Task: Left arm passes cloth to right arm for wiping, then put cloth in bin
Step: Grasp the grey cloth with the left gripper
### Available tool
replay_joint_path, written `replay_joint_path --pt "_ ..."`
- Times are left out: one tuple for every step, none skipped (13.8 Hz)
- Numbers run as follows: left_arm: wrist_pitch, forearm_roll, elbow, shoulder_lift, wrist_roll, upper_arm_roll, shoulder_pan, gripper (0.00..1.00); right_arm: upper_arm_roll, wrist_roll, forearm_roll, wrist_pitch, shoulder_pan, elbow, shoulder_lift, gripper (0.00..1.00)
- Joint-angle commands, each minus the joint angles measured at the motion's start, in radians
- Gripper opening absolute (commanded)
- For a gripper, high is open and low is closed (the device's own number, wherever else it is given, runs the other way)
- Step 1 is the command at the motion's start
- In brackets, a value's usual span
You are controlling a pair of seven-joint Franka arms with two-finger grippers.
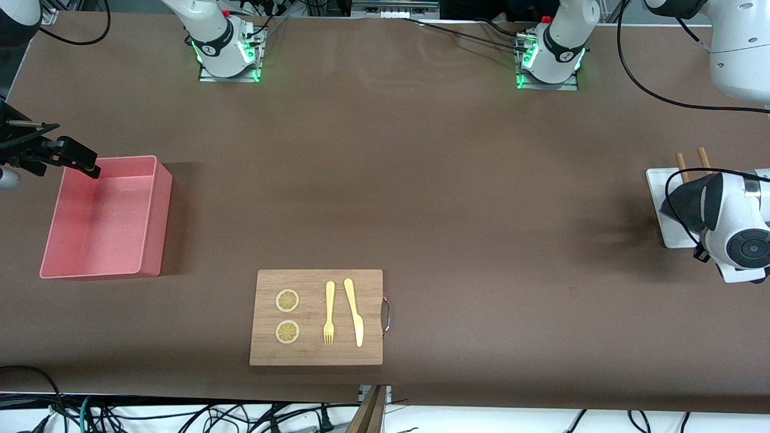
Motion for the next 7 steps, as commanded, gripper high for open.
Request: replay_joint_path --pt "-0.006 0.032 0.020 0.012 -0.018 -0.001 0.000 0.35 0.004 -0.014 -0.004 -0.005 -0.003 0.020 0.011 1.00" --pt "-0.006 0.032 0.020 0.011 -0.018 -0.001 0.000 0.25 0.004 -0.014 -0.003 -0.005 -0.003 0.019 0.011 1.00" --pt "-0.008 0.031 0.020 0.012 -0.018 -0.001 0.000 0.15 0.005 -0.014 -0.003 -0.005 -0.001 0.019 0.012 1.00" --pt "-0.009 0.031 0.020 0.011 -0.018 -0.001 0.000 0.05 0.005 -0.014 -0.003 -0.003 0.002 0.020 0.012 1.00" --pt "-0.012 0.029 0.020 0.009 -0.018 -0.001 0.000 0.00 0.007 -0.014 -0.003 -0.003 0.002 0.019 0.014 1.00" --pt "-0.015 0.029 0.020 0.008 -0.019 -0.001 0.000 0.00 0.007 -0.014 -0.003 -0.003 0.002 0.019 0.017 1.00" --pt "-0.017 0.018 0.022 0.000 -0.021 -0.002 0.000 0.00 0.007 -0.014 -0.003 -0.003 0.000 0.019 0.020 1.00"
